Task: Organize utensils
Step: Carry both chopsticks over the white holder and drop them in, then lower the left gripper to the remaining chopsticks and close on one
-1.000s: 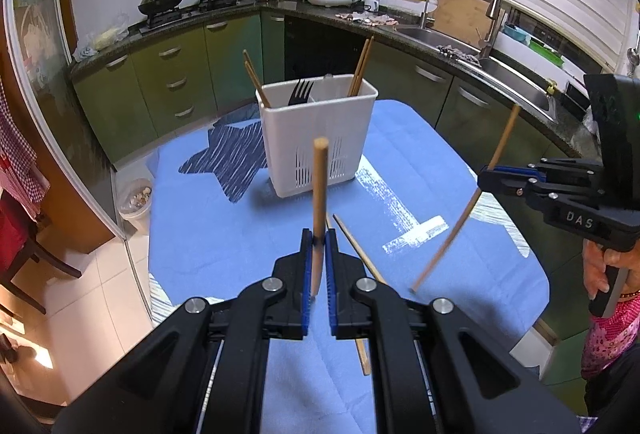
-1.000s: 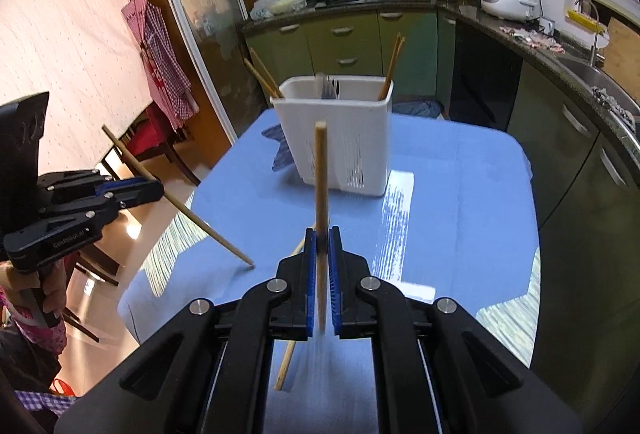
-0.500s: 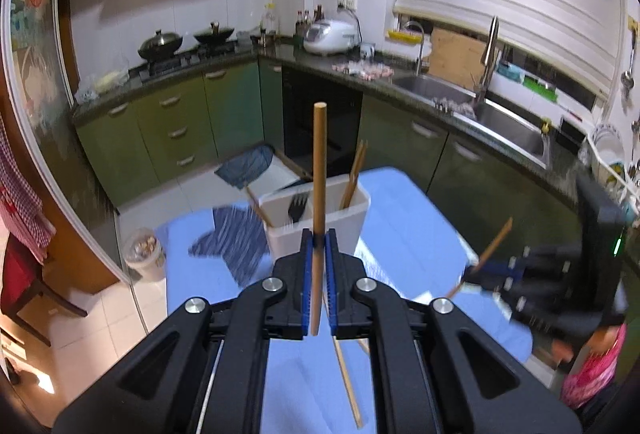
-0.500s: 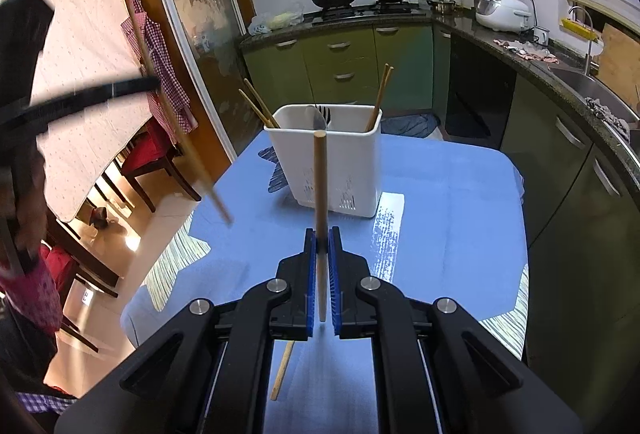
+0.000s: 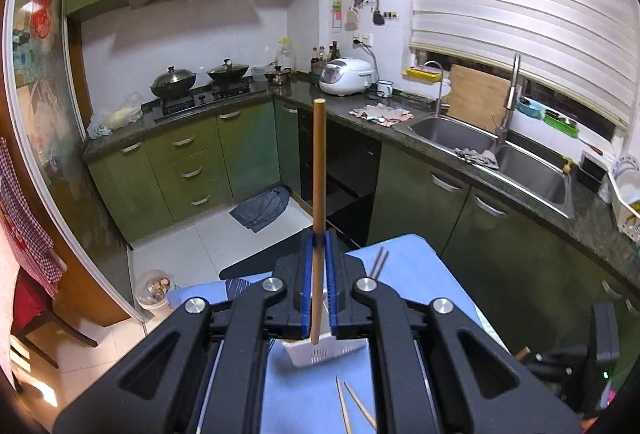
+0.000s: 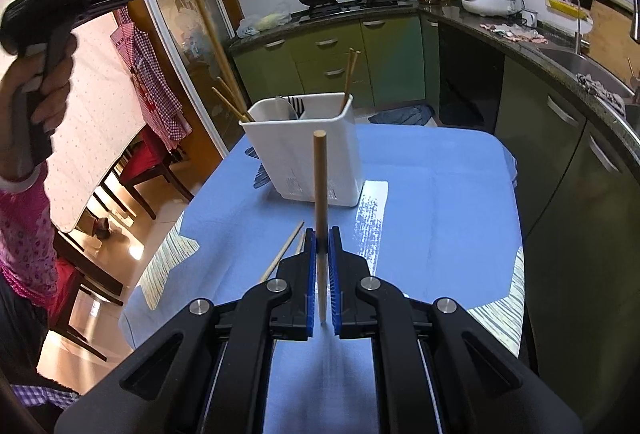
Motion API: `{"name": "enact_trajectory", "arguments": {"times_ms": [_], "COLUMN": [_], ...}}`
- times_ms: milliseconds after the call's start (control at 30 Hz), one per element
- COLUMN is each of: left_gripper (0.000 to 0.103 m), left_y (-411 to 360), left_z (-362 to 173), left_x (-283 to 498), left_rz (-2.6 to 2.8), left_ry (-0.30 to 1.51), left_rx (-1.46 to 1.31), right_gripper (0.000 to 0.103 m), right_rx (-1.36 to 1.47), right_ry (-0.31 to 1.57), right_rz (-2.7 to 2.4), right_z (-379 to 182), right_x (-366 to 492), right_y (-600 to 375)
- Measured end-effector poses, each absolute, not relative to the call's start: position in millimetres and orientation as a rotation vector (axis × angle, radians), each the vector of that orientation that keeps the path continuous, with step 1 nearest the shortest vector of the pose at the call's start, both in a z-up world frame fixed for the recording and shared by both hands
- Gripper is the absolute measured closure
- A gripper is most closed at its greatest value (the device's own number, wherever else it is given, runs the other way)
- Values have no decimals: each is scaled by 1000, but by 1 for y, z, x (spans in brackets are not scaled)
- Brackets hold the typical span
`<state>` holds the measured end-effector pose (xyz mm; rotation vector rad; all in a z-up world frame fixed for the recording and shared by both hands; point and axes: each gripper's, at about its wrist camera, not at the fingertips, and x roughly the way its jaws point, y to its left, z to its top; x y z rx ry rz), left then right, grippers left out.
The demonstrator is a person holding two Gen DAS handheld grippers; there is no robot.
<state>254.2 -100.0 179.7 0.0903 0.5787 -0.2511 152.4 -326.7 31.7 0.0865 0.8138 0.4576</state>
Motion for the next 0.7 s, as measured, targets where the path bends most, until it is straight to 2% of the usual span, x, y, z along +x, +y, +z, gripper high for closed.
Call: {"name": "enact_trajectory", "arguments": {"times_ms": [333, 400, 633, 700], "left_gripper": [96, 87, 83, 75], "left_y": [-97, -95, -85, -78], "left_z": [124, 118, 128, 131], "left_x": [293, 292, 262, 248], "left_rz": [-227, -232, -256, -259], "left_ry": [691, 702, 676, 664], "left_rx": [82, 83, 76, 69], "right_gripper": [96, 96, 96, 96], "right_rx": [93, 85, 62, 76], "right_ry": [808, 797, 680, 631], "right_rz": [457, 460, 465, 468], "right_z": [34, 41, 98, 122], "right_x": [155, 156, 165, 174], "right_y": [-330, -327, -312, -310]}}
